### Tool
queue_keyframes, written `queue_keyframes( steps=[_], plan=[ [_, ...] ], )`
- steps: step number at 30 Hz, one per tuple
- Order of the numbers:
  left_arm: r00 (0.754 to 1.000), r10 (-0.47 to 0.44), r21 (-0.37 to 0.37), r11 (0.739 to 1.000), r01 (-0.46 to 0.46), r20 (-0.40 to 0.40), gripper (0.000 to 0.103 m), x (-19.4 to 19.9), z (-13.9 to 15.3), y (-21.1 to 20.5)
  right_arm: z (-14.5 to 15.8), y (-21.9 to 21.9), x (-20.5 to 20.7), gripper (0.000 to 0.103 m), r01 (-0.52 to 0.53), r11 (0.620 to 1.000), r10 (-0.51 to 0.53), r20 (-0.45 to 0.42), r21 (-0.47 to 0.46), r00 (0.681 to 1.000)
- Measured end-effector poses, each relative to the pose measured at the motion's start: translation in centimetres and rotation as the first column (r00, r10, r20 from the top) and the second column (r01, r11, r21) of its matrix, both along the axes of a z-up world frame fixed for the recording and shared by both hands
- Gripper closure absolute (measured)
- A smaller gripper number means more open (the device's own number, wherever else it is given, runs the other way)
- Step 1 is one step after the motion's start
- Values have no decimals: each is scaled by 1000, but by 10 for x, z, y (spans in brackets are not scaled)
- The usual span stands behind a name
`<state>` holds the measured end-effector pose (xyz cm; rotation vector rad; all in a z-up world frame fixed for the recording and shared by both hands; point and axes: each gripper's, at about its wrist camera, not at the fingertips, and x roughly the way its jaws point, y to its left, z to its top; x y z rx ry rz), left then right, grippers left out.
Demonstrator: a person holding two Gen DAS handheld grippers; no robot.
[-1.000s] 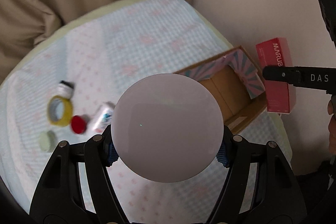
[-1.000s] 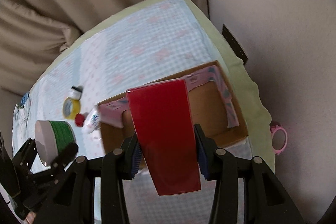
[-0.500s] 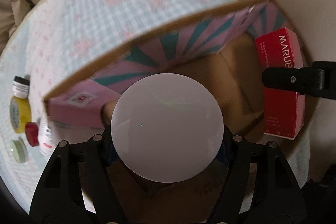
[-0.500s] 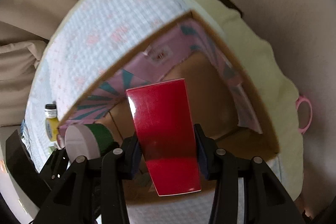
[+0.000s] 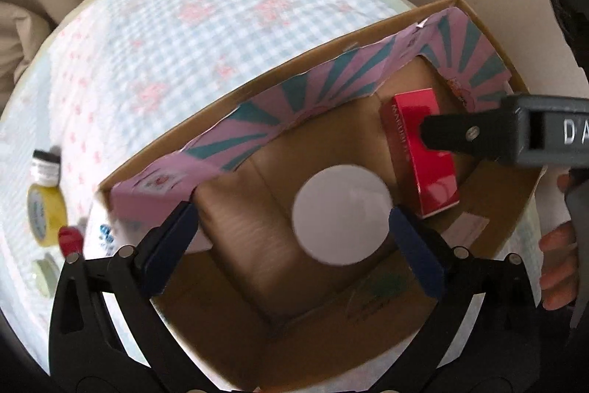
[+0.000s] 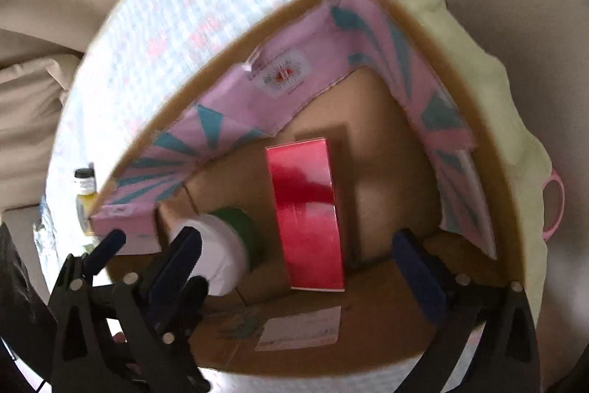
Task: Organize rigid objects
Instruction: 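Carry both into the cardboard box and open both tools to release them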
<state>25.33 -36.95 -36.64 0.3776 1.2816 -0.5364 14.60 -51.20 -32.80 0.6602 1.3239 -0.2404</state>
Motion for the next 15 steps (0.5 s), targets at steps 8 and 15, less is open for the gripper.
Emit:
queue_keyframes(
  steps=[8,15],
  plan=[
    [998,56,-8,998,-56,13,0,-4,23,13,11,-12,-22,0,50,999,-50,23,14,998],
    [998,40,-50,998,-38,50,0,-16,68,16,45,-6,-40,0,42,999,-42,42,-19,998]
  ],
)
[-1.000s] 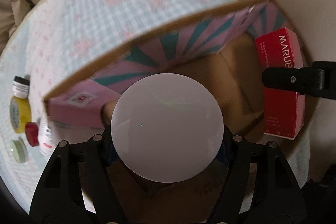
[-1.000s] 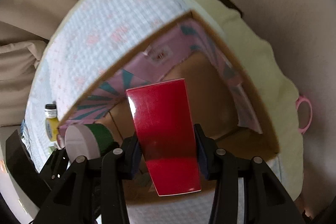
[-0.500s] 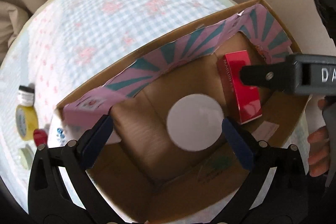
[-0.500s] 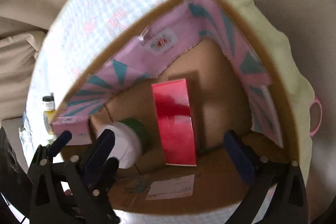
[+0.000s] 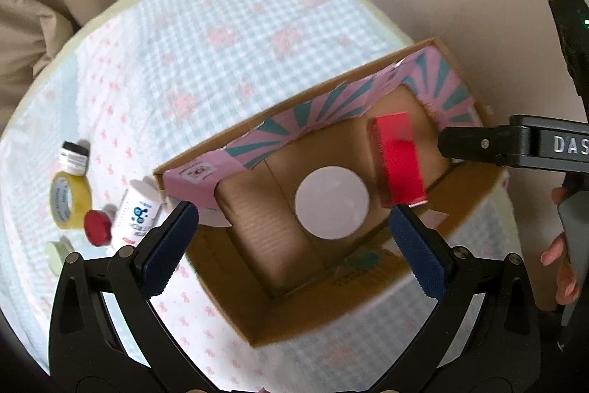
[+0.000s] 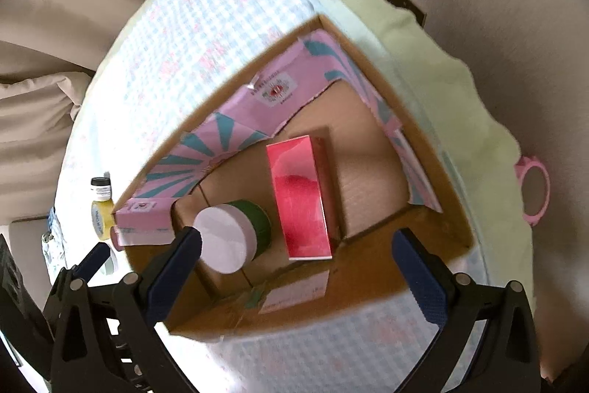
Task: Organize rigid objects
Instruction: 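Carry both into the cardboard box and open both tools to release them, then withdraw both tools from the box toward the remaining items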
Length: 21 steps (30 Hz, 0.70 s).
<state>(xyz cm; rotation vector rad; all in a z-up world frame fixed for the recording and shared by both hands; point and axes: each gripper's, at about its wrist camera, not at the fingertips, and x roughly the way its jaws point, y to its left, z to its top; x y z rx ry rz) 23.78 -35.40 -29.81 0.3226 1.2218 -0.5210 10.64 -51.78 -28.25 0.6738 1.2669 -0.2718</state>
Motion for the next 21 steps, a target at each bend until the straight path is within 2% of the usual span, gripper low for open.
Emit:
queue_keyframes(
  steps=[6,10,15,21],
  plan=[
    [999,-3,-52,999,5,37,0,-20,48,17,46,7,-24,0,1,998,2,50,-64,999],
    [997,-6,-68,998,12,81,0,-37,80,43,75,28,-36,0,-6,996,12,72,-90,997],
    [992,2,-105,994,11,126,0,-66,121,92,128,80,-61,0,-34,977,61,121,-208,991],
    [978,52,-148,989,-22,200,0,-95,161,169,171,155,-88,0,-61,952,116,166,-301,979]
  ],
)
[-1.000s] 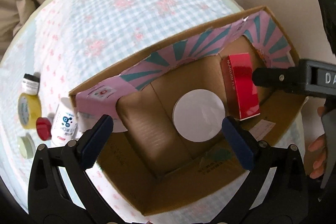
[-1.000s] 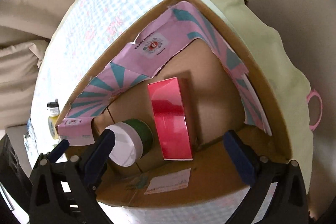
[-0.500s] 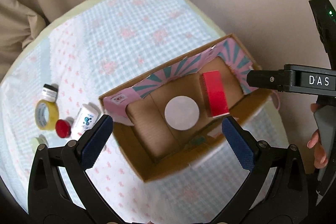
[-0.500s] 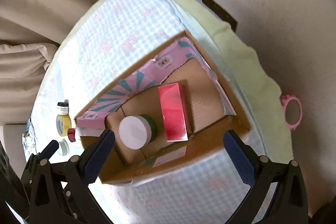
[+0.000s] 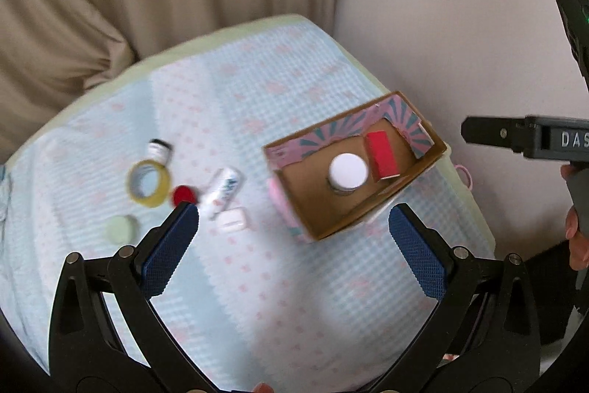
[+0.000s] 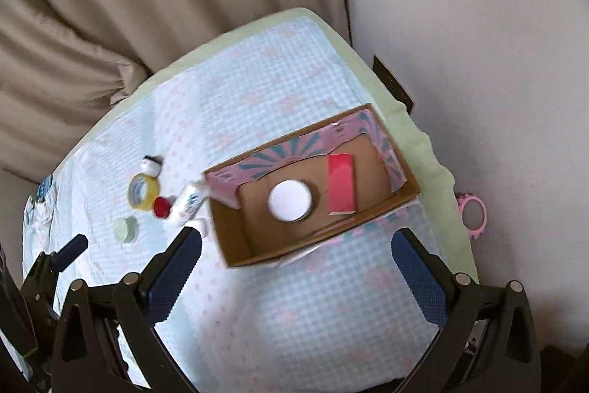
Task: Organize rigid objects
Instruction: 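Withdraw both tools from the box toward the remaining items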
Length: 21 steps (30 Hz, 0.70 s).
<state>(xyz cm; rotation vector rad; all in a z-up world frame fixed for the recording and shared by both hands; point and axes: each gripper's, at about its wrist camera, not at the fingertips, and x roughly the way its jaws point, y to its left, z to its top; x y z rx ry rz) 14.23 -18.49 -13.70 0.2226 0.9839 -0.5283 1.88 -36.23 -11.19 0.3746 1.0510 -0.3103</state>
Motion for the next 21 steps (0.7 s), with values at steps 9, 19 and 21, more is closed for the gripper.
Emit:
queue_keyframes(
  steps=[9,19,21],
  plan=[
    [994,103,-18,995,-102,40,0,-19,27,133,18,117,-21,0,-34,996,37,39,-79,999],
    [982,182,-11,983,-182,48,0,-11,20,264,11,216,-20,0,-1,999,3,57,-38,998],
    [979,198,-4,980,-198,39,0,-6,14,280,8,233,-17,0,-7,999,9,59,-38,998]
  ],
)
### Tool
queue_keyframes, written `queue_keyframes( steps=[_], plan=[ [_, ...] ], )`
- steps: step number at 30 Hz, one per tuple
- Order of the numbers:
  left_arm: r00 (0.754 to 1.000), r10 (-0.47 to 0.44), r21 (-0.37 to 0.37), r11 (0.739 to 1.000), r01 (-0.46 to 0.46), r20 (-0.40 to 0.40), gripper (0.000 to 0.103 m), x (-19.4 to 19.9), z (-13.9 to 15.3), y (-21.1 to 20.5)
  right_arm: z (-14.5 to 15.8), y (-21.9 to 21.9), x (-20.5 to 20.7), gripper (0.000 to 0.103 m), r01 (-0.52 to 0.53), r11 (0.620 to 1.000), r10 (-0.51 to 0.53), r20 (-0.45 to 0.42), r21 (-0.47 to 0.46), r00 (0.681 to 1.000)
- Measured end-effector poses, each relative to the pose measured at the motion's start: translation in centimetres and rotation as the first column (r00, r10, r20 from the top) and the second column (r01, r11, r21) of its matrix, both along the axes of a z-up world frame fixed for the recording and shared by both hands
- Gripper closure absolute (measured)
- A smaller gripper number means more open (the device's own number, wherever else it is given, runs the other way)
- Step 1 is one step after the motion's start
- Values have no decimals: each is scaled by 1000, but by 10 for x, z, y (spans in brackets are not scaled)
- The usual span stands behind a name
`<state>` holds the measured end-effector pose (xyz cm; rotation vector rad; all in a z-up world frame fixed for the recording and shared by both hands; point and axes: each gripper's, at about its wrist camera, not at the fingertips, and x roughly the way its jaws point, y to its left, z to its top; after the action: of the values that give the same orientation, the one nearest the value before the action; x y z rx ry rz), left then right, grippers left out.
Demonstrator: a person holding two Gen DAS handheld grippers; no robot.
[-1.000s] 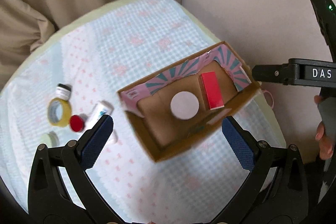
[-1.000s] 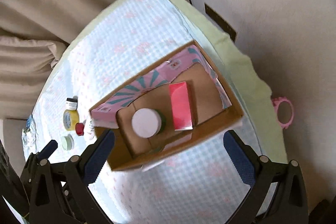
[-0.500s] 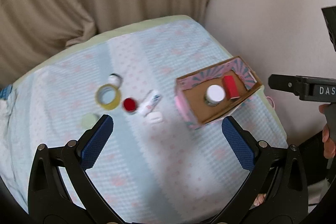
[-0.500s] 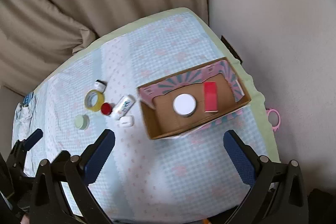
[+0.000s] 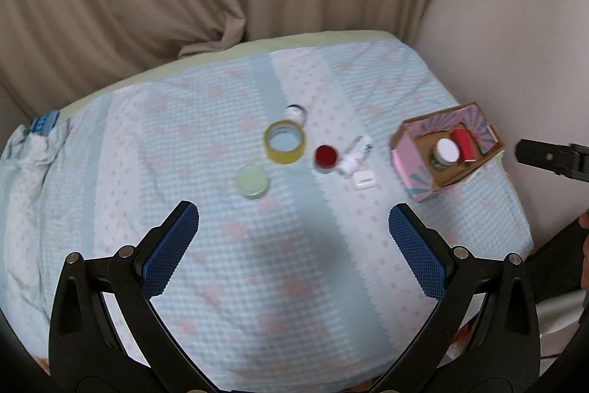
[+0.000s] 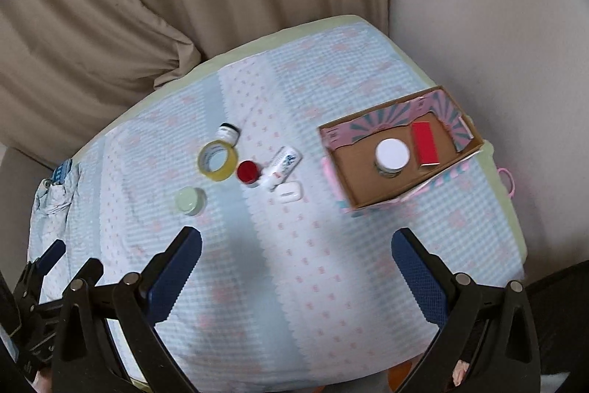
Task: Organize rigid objects
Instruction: 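Withdraw both tools from the box toward the remaining items, then grasp the white bottle with the right tool while the left tool grasps the pale green jar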
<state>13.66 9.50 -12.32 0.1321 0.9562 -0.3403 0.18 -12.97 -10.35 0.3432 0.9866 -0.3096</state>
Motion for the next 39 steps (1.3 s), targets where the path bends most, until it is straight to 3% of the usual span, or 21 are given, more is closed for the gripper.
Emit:
queue_keyframes(
  steps=[5,12,20,29,35,39],
  plan=[
    [998,50,0,999,-50,-32,0,19,-19,27,-7,31,16,0,-28,1000,28,-1,-3,1000],
    [993,103,44,994,-100,-63,0,60,-63,37,-40,35,66,0,-21,998,21,1,65,1000],
    [986,123,97,989,-113,-112,0,121,-142,24,-112,7,143,0,100,971,-91,-48,216,995],
    [984,105,136,987,-85,-145,0,172,-242,4,-196,-33,201,0,271,922,-251,-105,278,962],
    [979,84,184,982,-49,-188,3,191,-297,-10,-253,-50,231,16,335,893,-306,-141,301,942],
    [978,88,183,982,-53,-190,3,199,-315,-12,-285,-59,245,17,375,871,-334,-177,317,926]
  ],
)
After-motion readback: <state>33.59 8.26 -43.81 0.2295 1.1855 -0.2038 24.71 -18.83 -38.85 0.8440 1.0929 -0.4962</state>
